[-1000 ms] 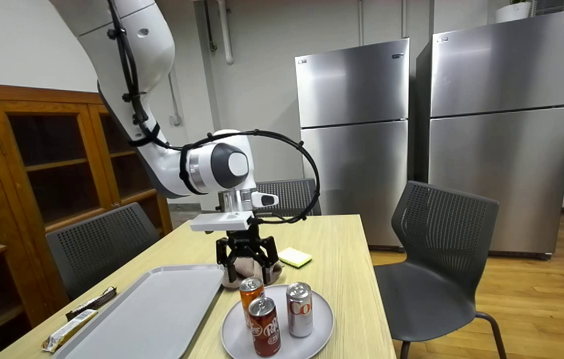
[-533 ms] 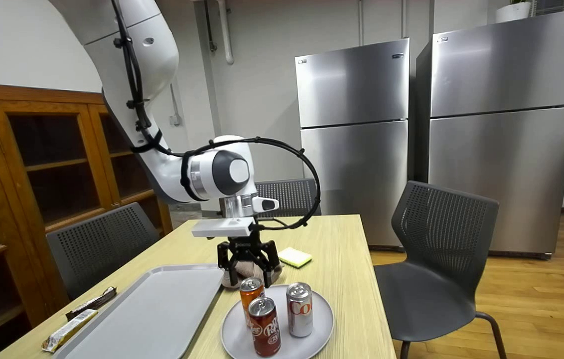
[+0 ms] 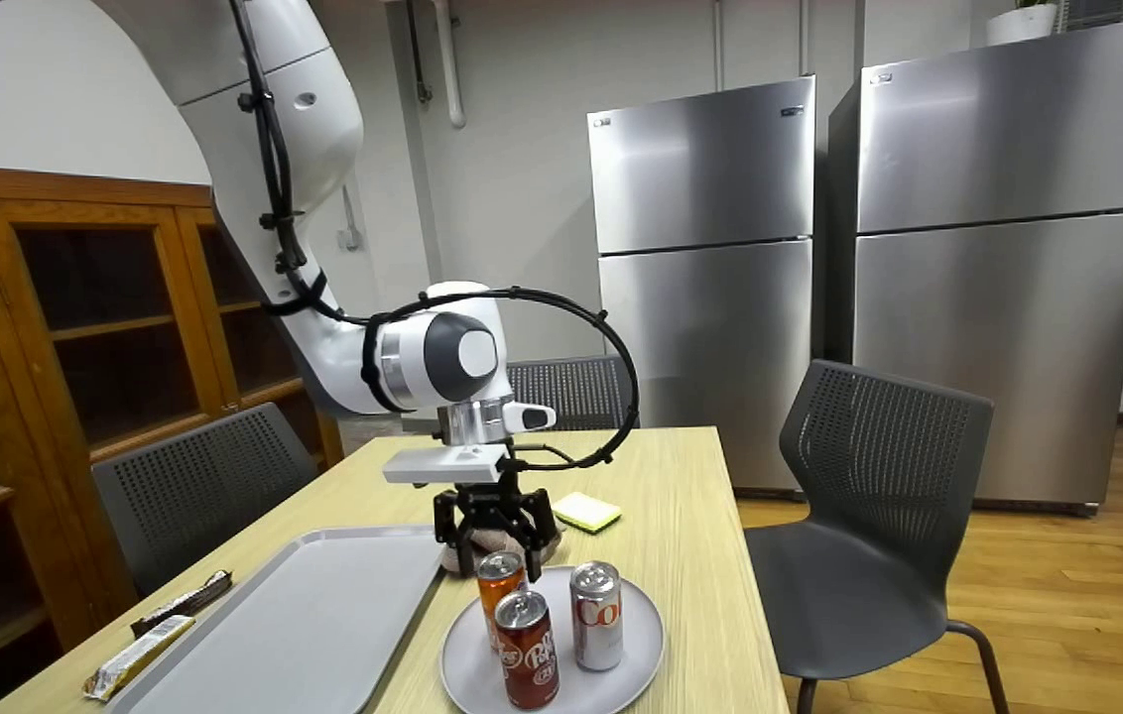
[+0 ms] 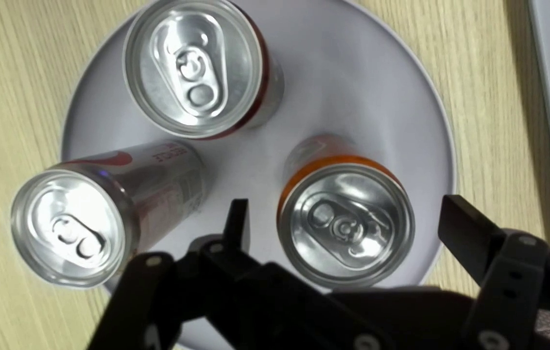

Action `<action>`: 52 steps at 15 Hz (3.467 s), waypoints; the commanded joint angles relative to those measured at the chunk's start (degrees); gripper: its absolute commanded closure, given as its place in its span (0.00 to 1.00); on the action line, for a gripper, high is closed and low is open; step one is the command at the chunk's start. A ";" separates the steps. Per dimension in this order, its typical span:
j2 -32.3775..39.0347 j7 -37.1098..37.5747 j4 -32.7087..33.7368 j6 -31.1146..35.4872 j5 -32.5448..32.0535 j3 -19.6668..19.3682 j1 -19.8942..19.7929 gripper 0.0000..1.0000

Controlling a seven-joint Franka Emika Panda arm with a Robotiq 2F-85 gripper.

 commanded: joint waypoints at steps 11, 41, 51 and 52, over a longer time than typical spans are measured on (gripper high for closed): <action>0.04 0.30 -1.09 2.58 -0.92 0.19 -0.15 0.49; -12.90 -5.07 -3.71 1.46 6.75 12.98 6.90 0.62; -9.06 -3.00 0.02 0.57 5.60 17.10 12.88 0.62; -8.31 -3.10 0.49 0.60 5.56 17.26 13.19 0.62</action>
